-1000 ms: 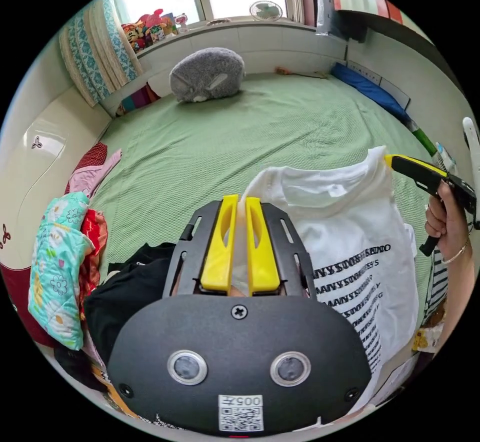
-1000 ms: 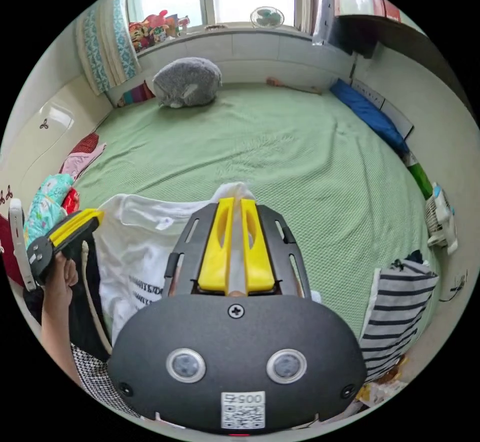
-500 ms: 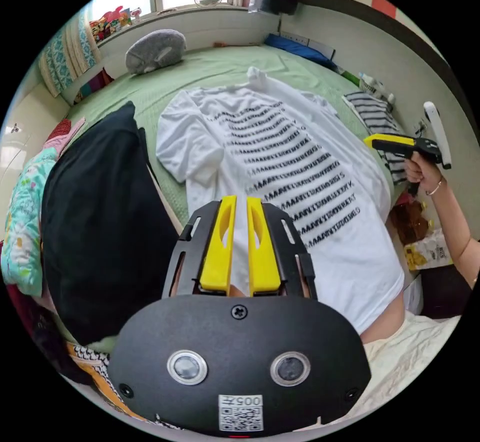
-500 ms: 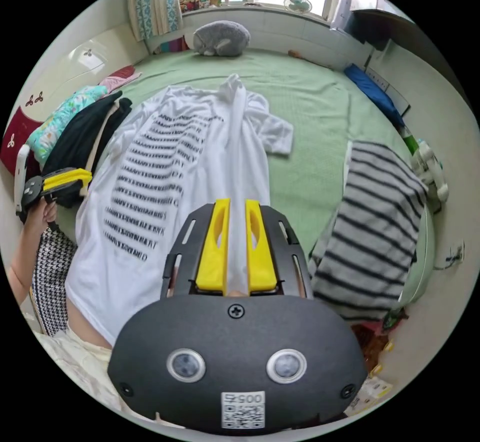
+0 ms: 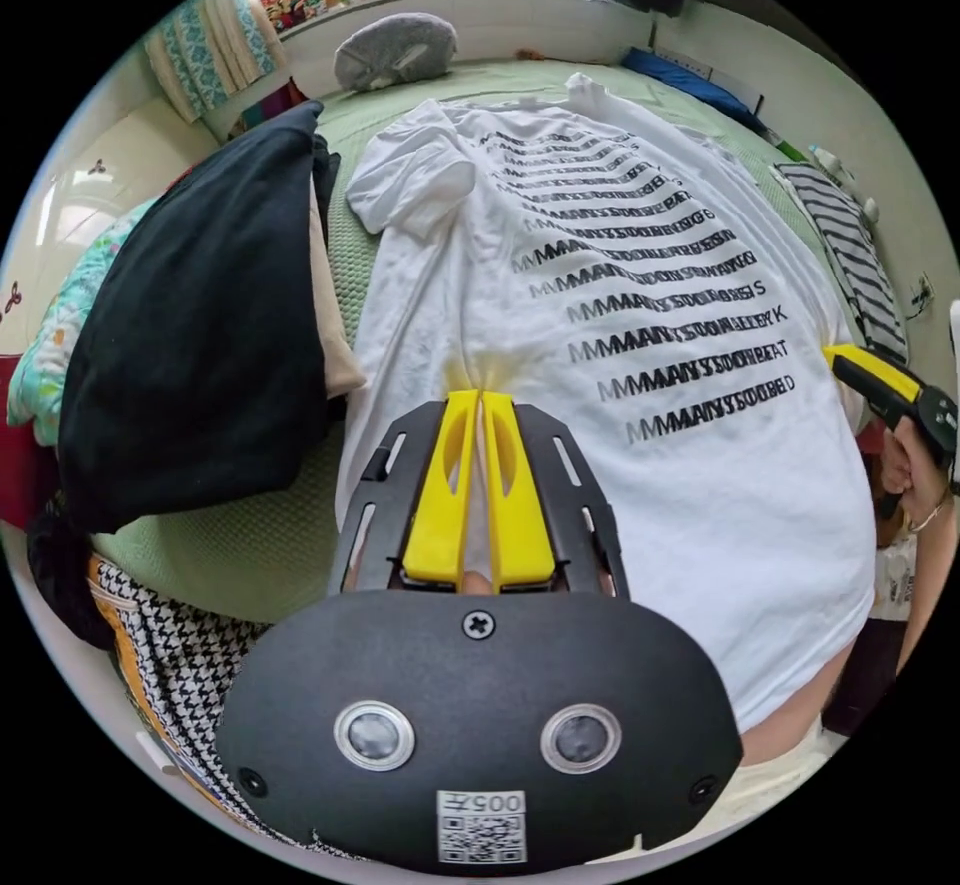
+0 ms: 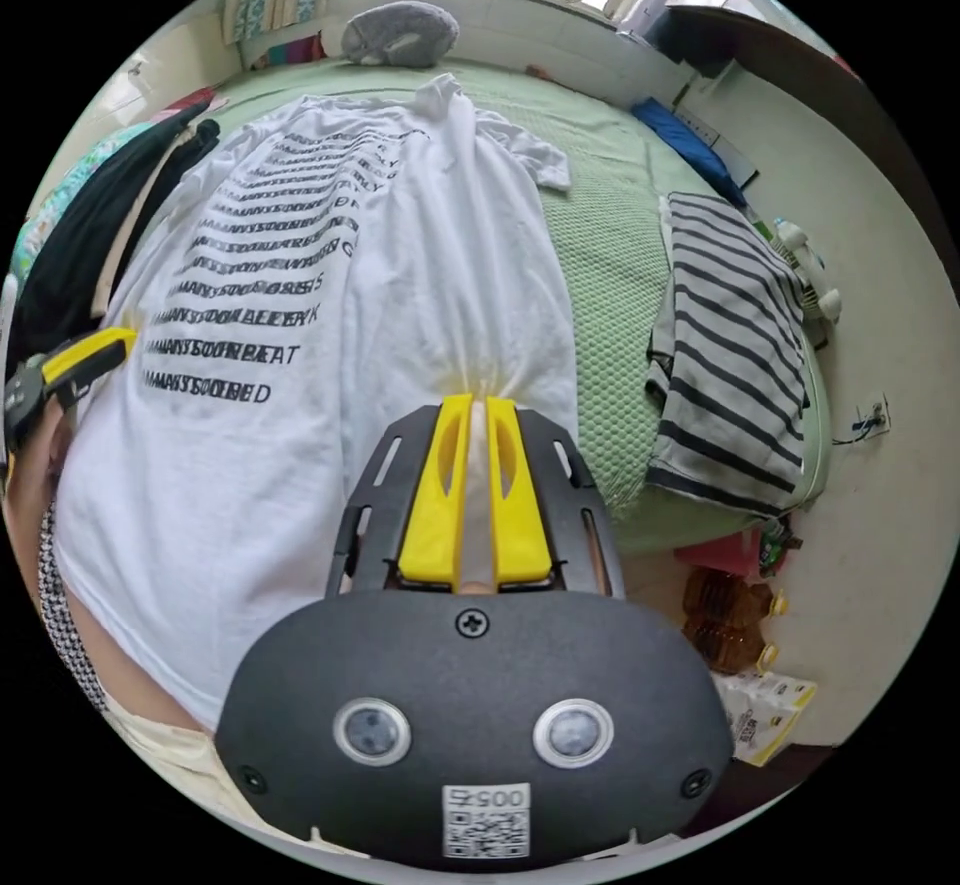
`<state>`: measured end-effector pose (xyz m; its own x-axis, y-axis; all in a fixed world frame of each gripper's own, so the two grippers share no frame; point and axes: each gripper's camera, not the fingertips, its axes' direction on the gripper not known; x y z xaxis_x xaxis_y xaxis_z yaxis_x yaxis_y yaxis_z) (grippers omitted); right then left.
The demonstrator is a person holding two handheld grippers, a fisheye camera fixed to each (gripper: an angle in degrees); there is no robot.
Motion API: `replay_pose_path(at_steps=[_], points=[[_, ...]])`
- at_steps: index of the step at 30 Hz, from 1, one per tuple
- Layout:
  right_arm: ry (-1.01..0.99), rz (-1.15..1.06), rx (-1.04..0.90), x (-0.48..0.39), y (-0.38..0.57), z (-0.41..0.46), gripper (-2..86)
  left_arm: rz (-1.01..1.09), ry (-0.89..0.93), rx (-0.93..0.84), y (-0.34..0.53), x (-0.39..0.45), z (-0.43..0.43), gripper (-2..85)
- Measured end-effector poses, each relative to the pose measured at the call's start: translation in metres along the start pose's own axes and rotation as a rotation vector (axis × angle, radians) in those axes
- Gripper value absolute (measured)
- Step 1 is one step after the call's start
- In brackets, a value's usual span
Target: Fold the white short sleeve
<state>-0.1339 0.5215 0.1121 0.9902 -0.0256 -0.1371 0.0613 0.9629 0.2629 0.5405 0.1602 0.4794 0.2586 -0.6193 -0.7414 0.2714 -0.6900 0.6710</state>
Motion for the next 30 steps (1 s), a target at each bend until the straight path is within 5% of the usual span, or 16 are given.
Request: replay_pose_path(at_steps=[6, 13, 21, 30], points=[[-0.088, 0.065, -0.039, 0.021, 0.006, -0.001, -0.7, -0.016, 0.014, -0.03, 0.013, -0.009, -0.007, 0.8], [0.012, -0.139, -0.087, 0.018, 0.007, -0.019, -1.6, -0.119, 0.125, 0.038, 0.043, -0.045, -0.044, 0.4], [-0.184, 0.106, 0.217, 0.093, 0.095, -0.058, 0.7, -0.206, 0.171, 0.152, 0.118, -0.113, -0.089, 3.0], [-0.225, 0.146, 0.093, 0.119, 0.122, -0.026, 5.5, -0.262, 0.233, -0.006, 0.15, -0.126, -0.037, 10.1]])
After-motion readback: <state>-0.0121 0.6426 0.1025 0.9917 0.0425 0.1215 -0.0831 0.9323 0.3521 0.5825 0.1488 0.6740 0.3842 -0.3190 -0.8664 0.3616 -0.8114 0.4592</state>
